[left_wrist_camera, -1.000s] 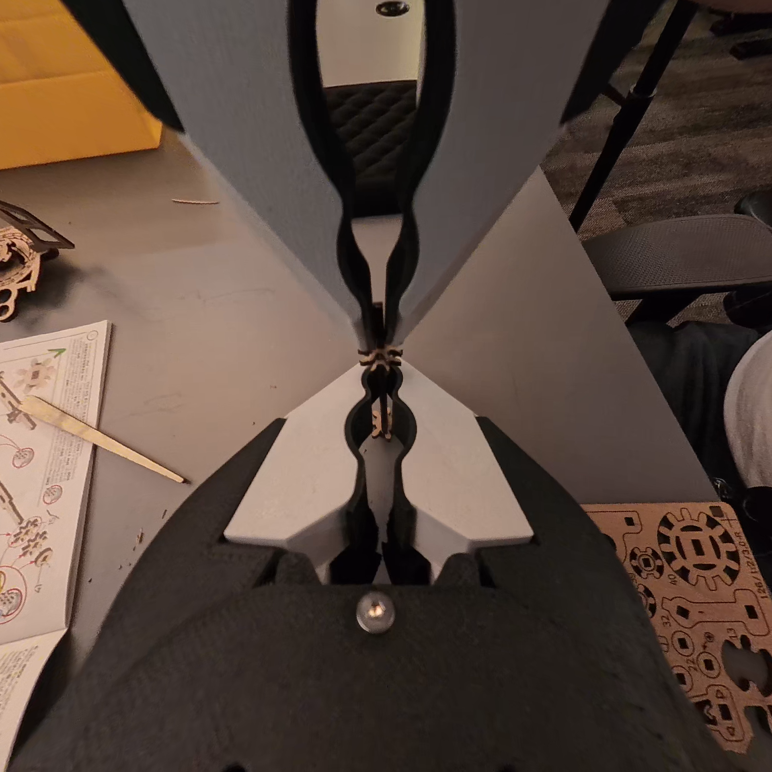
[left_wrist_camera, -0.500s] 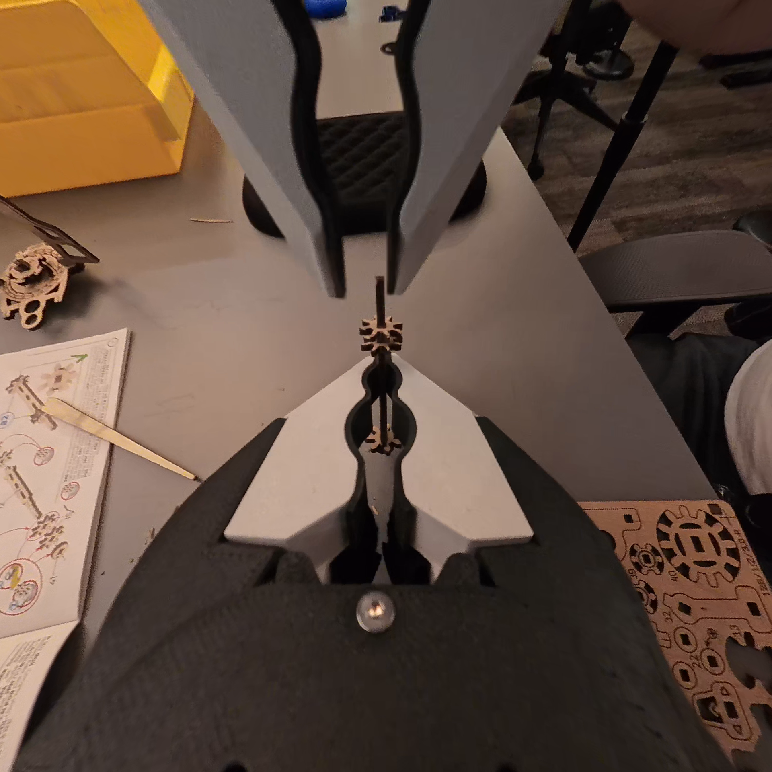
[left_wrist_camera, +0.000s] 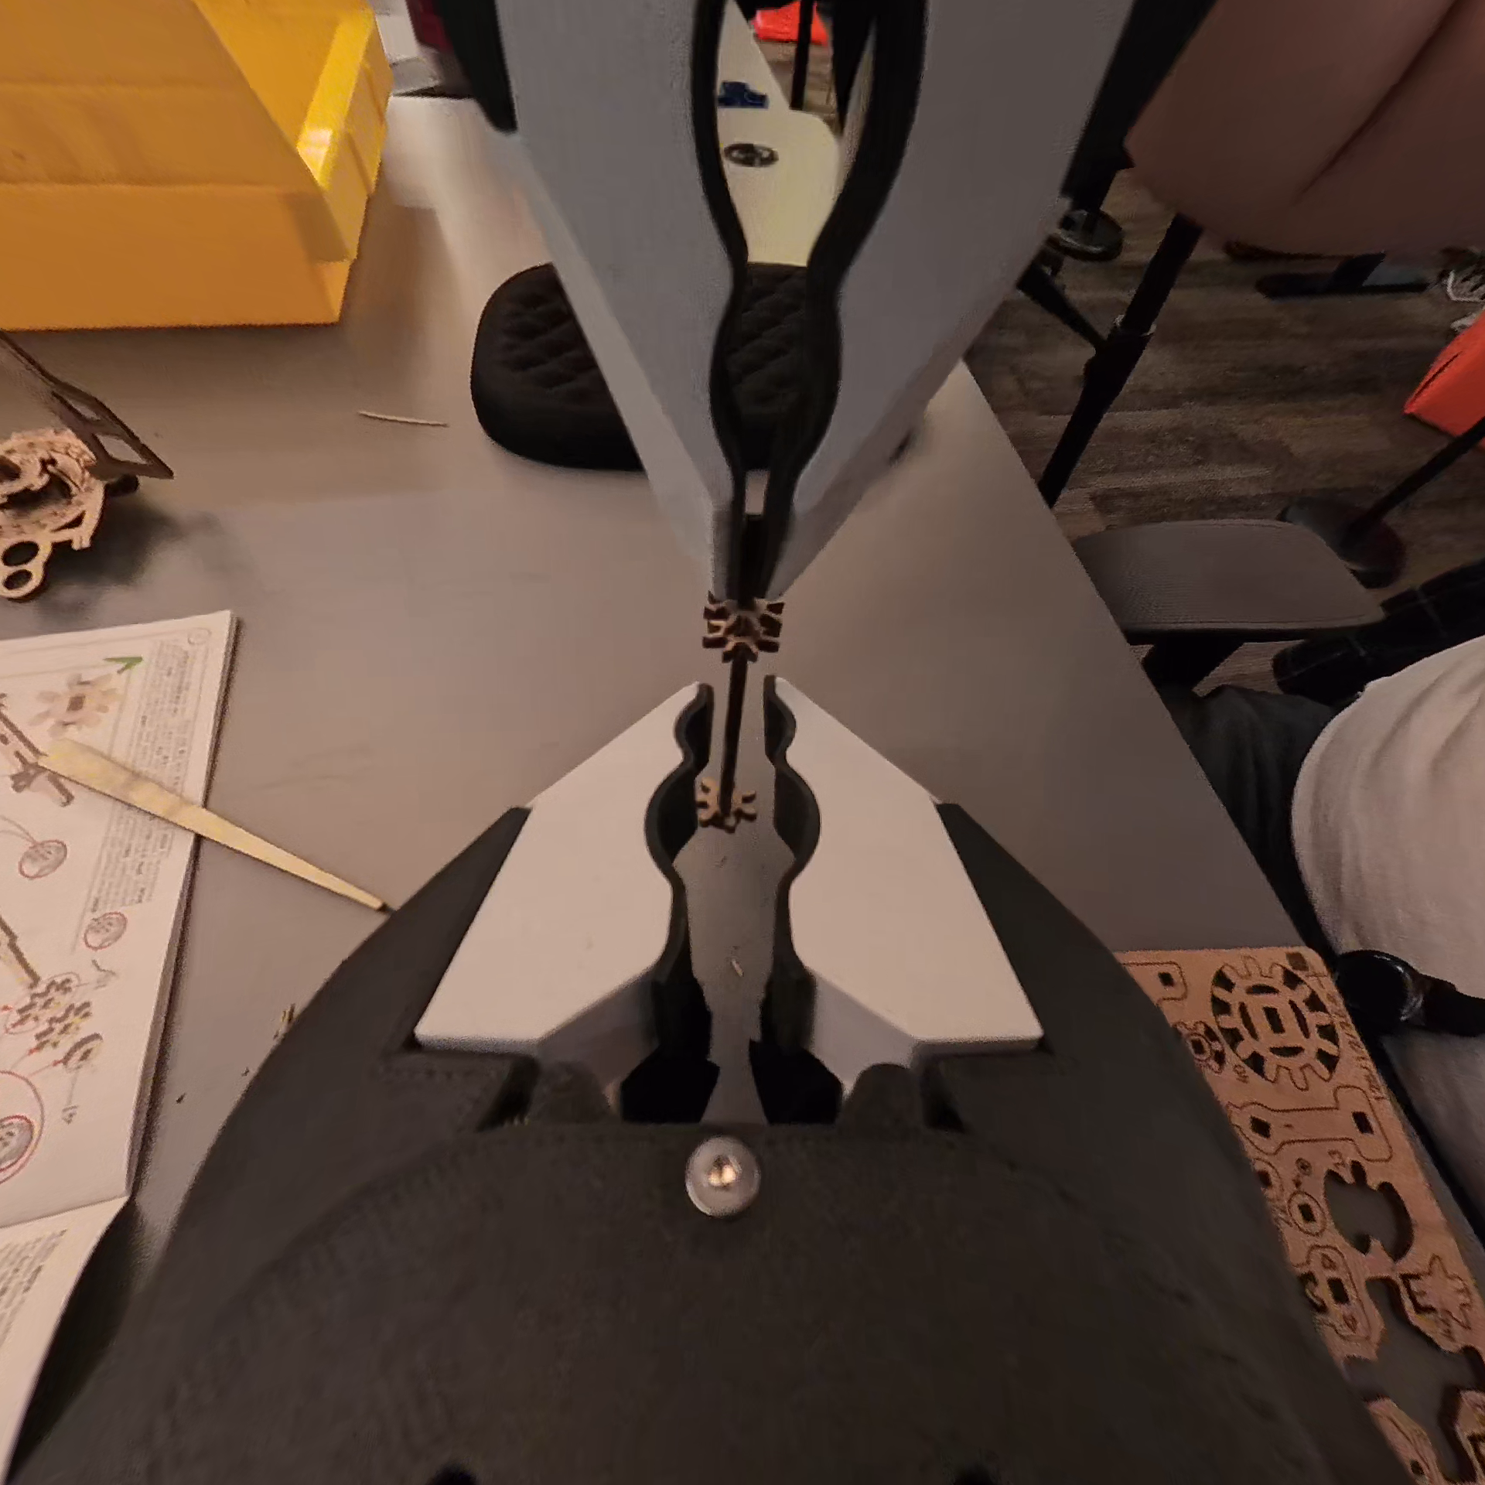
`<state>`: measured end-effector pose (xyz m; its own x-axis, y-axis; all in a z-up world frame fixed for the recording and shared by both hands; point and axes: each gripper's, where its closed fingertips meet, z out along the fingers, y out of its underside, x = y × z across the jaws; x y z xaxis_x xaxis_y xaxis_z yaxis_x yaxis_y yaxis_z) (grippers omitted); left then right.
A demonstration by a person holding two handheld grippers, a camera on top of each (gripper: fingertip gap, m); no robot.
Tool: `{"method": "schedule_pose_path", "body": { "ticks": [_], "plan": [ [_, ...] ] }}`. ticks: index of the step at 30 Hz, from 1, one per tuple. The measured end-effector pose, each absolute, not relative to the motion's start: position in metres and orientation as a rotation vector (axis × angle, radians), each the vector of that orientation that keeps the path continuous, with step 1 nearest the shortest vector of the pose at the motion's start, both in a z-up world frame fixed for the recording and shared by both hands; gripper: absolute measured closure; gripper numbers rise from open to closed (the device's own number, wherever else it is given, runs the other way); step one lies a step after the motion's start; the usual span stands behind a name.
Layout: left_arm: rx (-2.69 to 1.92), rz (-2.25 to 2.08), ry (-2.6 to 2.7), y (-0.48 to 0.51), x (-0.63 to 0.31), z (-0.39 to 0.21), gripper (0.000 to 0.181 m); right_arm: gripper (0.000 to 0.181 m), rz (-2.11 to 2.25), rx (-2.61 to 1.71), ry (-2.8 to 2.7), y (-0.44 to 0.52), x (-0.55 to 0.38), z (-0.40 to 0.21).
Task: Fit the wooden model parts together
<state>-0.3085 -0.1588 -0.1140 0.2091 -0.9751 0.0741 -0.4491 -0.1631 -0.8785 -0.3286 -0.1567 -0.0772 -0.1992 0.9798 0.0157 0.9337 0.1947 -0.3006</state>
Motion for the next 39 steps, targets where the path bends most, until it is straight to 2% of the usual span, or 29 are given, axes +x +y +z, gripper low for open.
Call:
{"method": "schedule_pose_path", "body": {
  "ticks": [7, 10, 26, 39],
  "plan": [
    [-1.775, -0.811, 1.407, -0.158, -0.316, -0.126, 0.169, 0.179, 0.171, -1.862, -2.393, -0.158, -0.334, -0.088],
    [-1.772, -0.801, 1.432, -0.158, -0.317, -0.129, 0.181, 0.179, 0.162, -1.853, -2.412, -0.158, -0.34, -0.089],
    [-1.774, -0.761, 1.423, -0.154, -0.315, -0.13, 0.181, 0.179, 0.366, -1.827, -2.248, -0.156, -0.346, -0.075],
    [-1.773, -0.761, 1.424, -0.154, -0.315, -0.13, 0.181, 0.179, 0.313, -1.835, -2.29, -0.155, -0.341, -0.084]
  ]
}}
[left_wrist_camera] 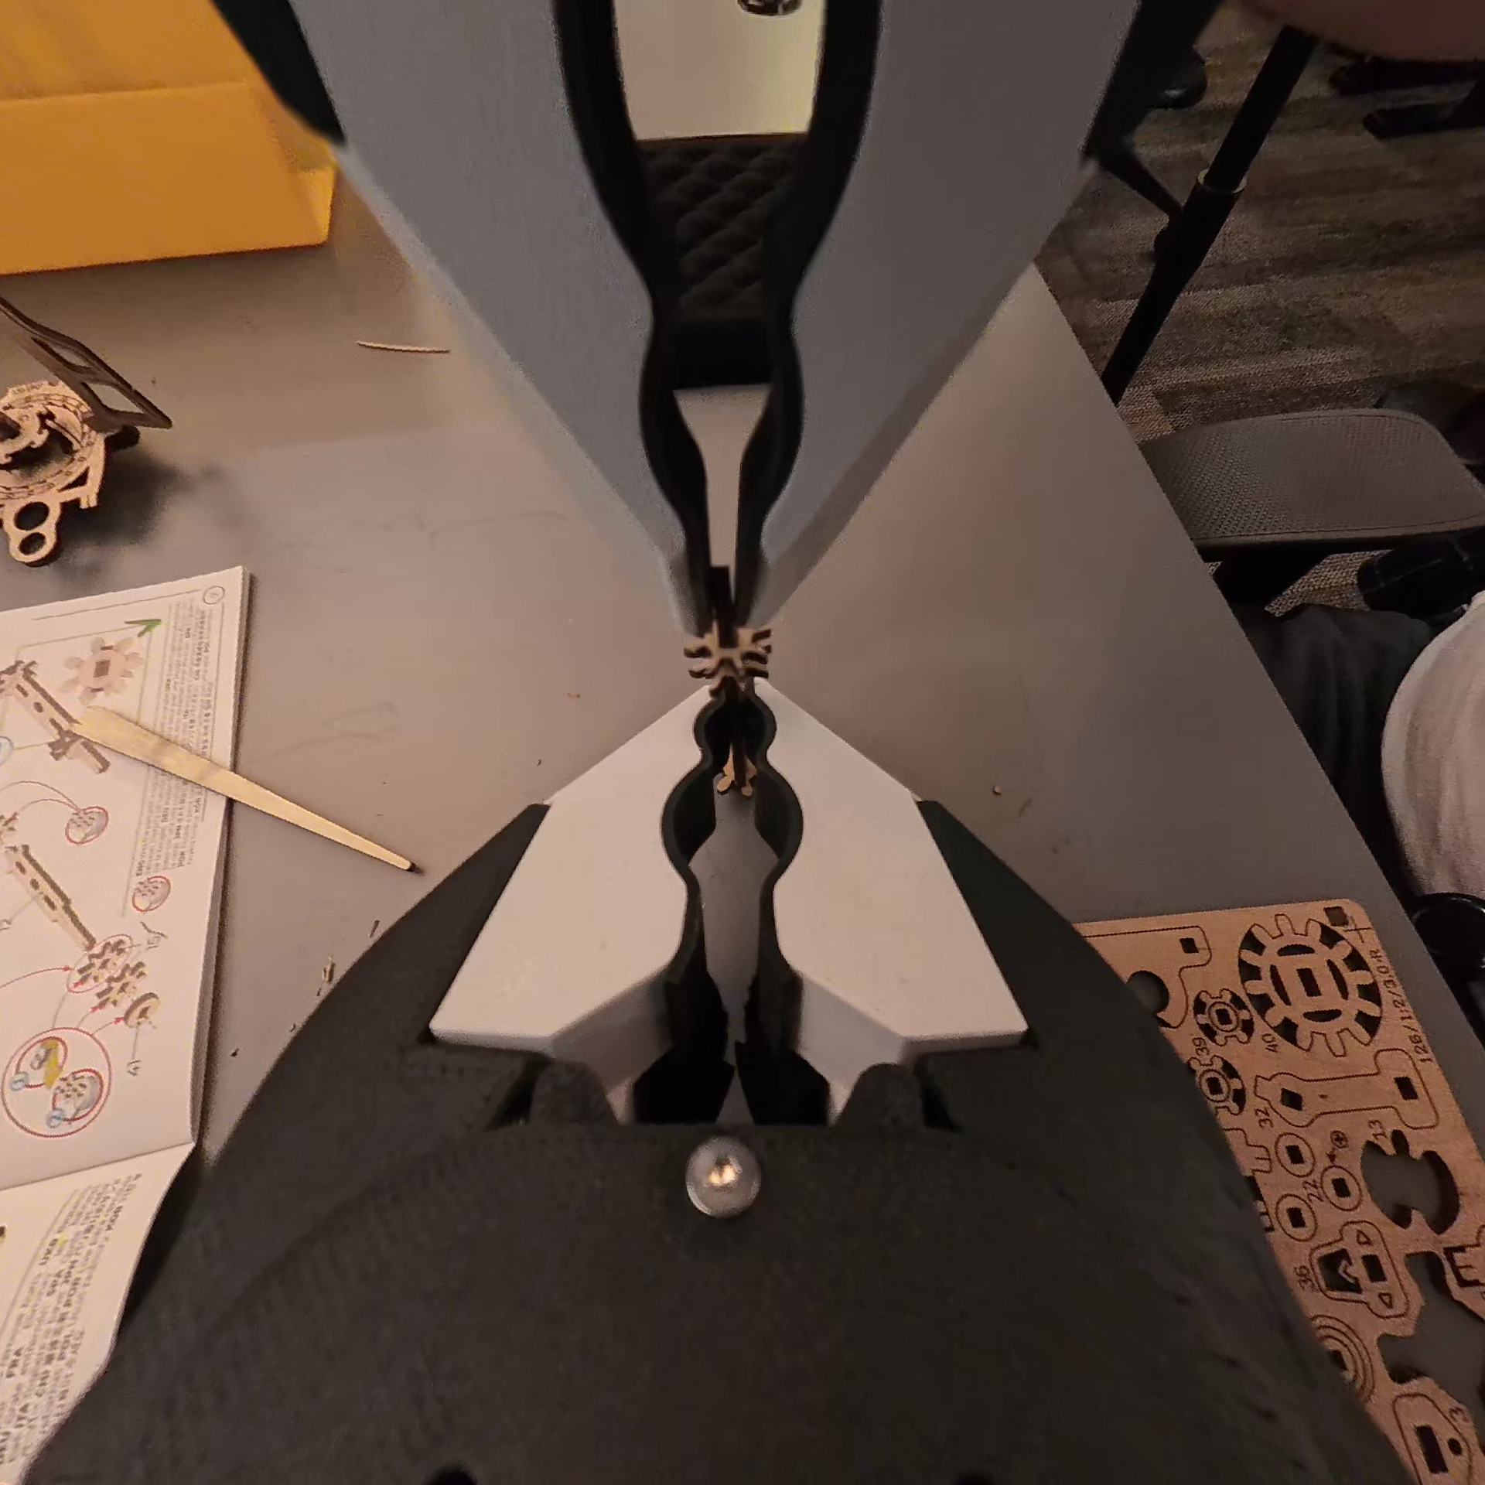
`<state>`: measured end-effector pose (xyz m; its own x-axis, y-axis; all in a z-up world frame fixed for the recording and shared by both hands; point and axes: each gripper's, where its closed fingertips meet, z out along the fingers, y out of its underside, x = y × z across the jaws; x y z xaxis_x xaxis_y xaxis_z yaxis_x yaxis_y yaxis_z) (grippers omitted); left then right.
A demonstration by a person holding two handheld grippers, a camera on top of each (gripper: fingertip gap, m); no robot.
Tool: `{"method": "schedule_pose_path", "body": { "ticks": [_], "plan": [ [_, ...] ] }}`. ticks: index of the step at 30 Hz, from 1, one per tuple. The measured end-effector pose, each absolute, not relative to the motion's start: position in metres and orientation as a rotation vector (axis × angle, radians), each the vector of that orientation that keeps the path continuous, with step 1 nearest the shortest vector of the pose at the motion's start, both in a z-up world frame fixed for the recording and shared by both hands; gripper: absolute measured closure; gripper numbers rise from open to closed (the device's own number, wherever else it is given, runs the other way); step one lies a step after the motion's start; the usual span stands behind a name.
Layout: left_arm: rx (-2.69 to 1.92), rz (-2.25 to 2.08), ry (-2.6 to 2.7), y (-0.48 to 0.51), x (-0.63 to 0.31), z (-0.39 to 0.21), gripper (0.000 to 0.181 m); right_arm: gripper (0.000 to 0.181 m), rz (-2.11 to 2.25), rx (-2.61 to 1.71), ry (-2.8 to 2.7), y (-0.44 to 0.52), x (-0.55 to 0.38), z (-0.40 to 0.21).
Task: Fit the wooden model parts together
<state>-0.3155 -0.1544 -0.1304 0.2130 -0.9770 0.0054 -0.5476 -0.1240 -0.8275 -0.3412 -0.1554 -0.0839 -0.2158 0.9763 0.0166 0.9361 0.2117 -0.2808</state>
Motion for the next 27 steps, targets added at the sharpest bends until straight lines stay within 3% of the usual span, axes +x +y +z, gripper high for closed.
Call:
{"method": "schedule_pose_path", "body": {
  "ticks": [27],
  "plan": [
    [-1.777, -0.759, 1.422, -0.154, -0.314, -0.13, 0.181, 0.179, 0.264, -1.886, -2.327, -0.155, -0.341, -0.092]
  ]
}}
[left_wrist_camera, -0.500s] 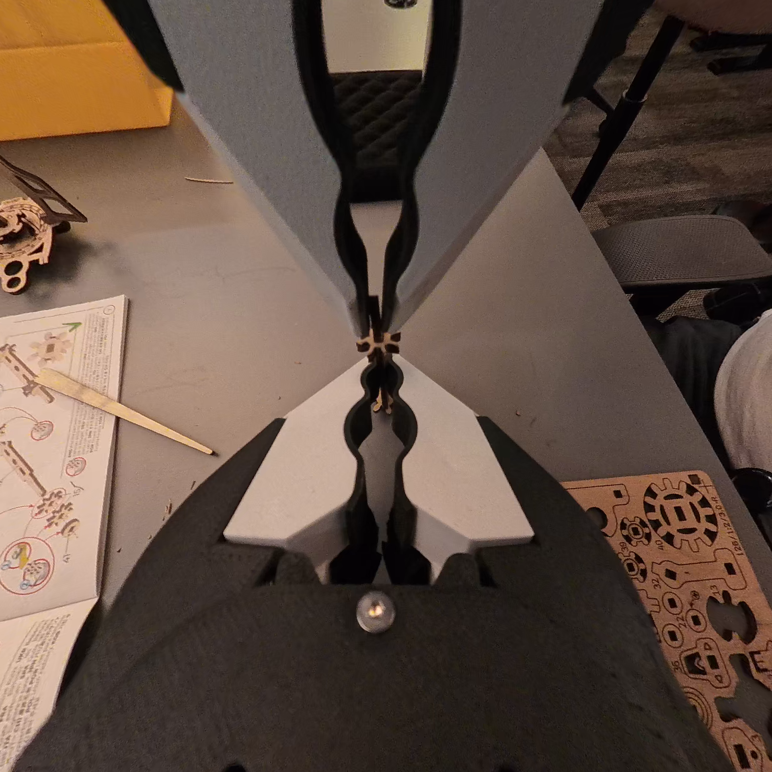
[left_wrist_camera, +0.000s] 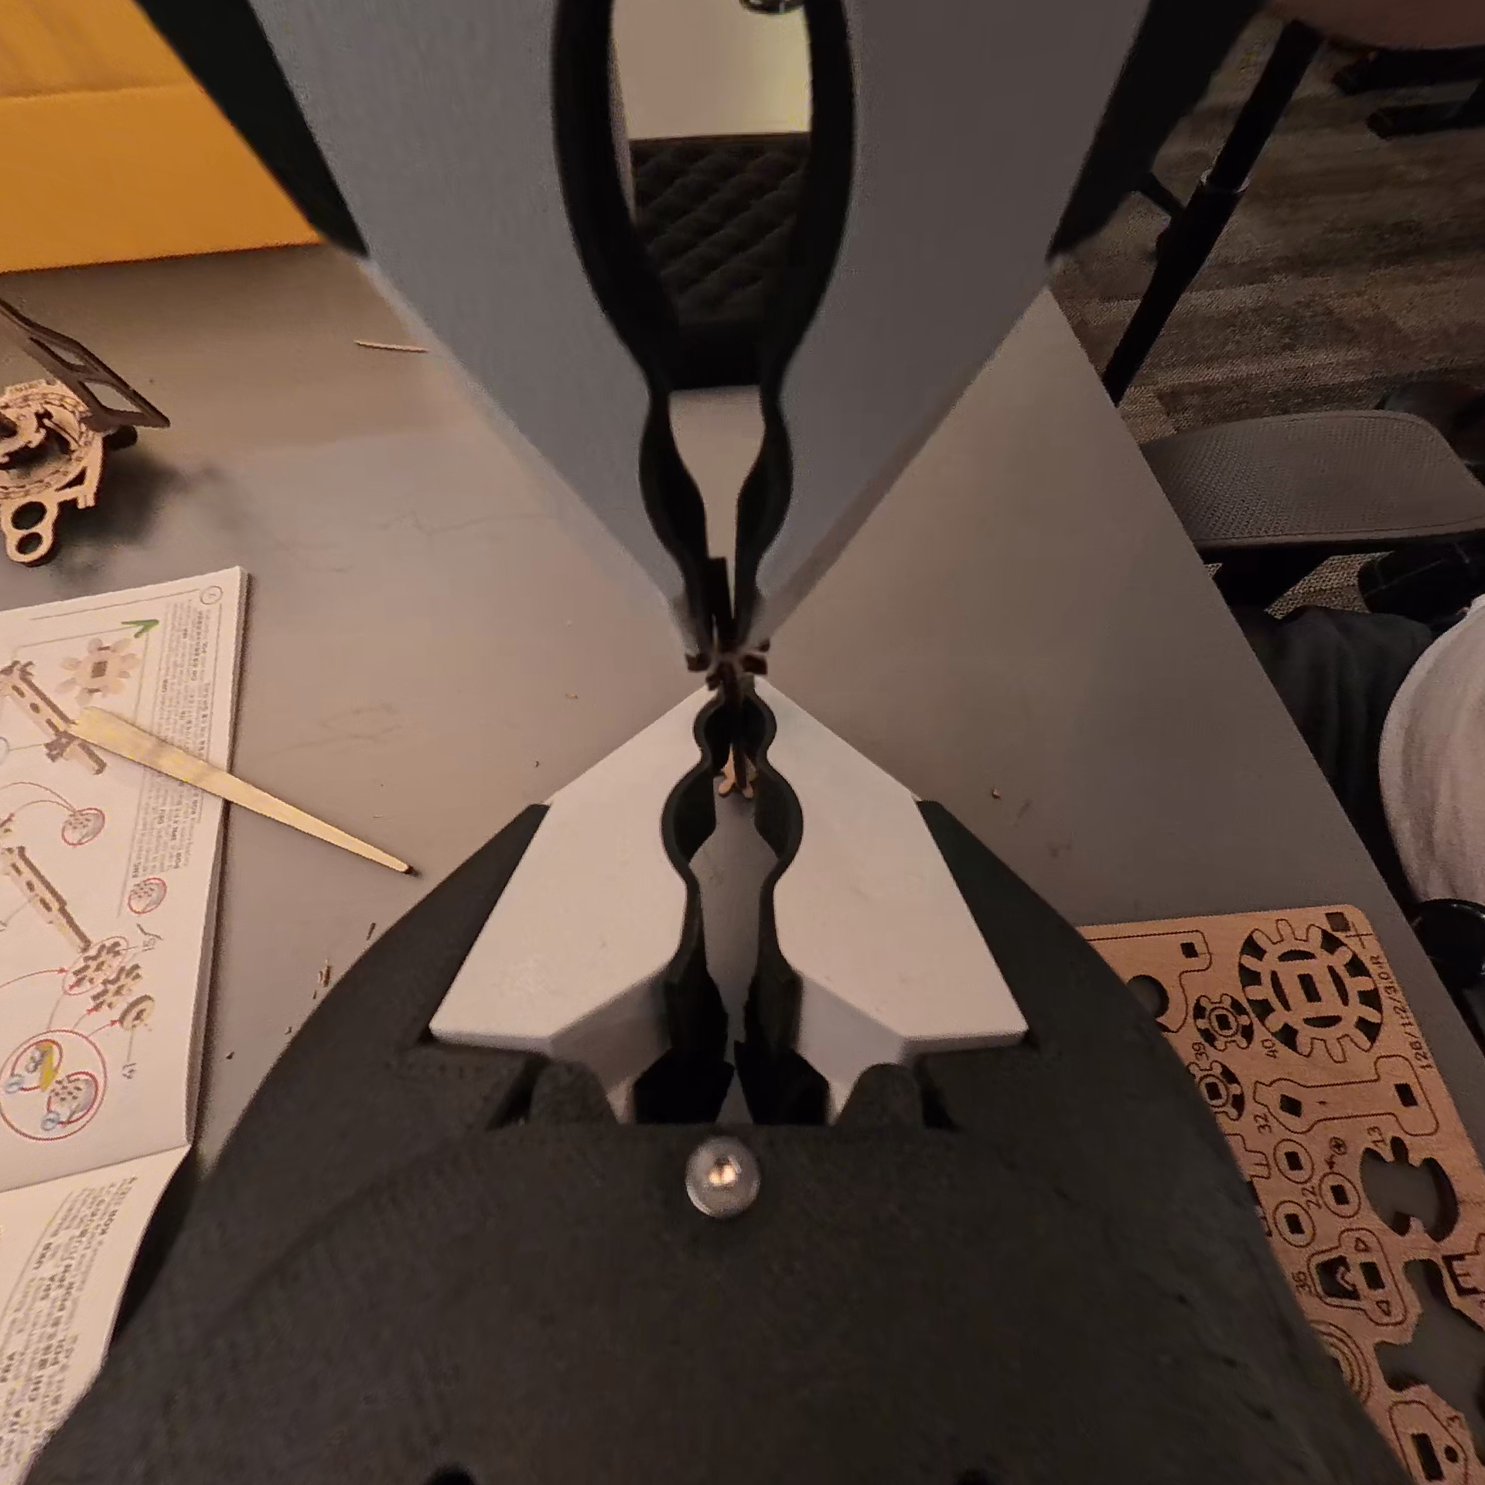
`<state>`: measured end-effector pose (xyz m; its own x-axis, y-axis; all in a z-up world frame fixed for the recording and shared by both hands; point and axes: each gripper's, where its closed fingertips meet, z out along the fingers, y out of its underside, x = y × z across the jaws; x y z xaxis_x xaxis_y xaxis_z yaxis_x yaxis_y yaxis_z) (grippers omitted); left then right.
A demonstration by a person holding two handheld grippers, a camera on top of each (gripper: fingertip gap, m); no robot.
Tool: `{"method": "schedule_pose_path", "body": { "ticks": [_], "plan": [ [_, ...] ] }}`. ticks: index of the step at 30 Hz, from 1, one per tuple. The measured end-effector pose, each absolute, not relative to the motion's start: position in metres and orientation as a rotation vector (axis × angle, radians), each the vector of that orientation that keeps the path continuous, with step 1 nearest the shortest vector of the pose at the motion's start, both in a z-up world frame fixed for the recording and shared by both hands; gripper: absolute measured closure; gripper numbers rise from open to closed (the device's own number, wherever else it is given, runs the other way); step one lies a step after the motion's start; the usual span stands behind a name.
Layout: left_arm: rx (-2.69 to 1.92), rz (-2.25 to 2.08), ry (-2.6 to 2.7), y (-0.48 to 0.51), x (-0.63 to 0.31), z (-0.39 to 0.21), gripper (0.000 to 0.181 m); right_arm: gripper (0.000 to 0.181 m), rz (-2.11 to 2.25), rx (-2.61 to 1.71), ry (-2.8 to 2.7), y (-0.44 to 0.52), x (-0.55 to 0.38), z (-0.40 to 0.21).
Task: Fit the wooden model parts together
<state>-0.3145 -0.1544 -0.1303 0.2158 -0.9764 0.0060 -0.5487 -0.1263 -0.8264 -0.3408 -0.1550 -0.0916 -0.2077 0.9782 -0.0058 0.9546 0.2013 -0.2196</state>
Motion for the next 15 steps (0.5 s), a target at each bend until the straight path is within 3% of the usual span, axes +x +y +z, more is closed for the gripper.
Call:
{"method": "schedule_pose_path", "body": {
  "ticks": [15],
  "plan": [
    [-1.778, -0.75, 1.424, -0.1538, -0.3154, -0.1308, 0.181, 0.178, 0.177, -1.868, -2.377, -0.1524, -0.3348, -0.0931]
  ]
}}
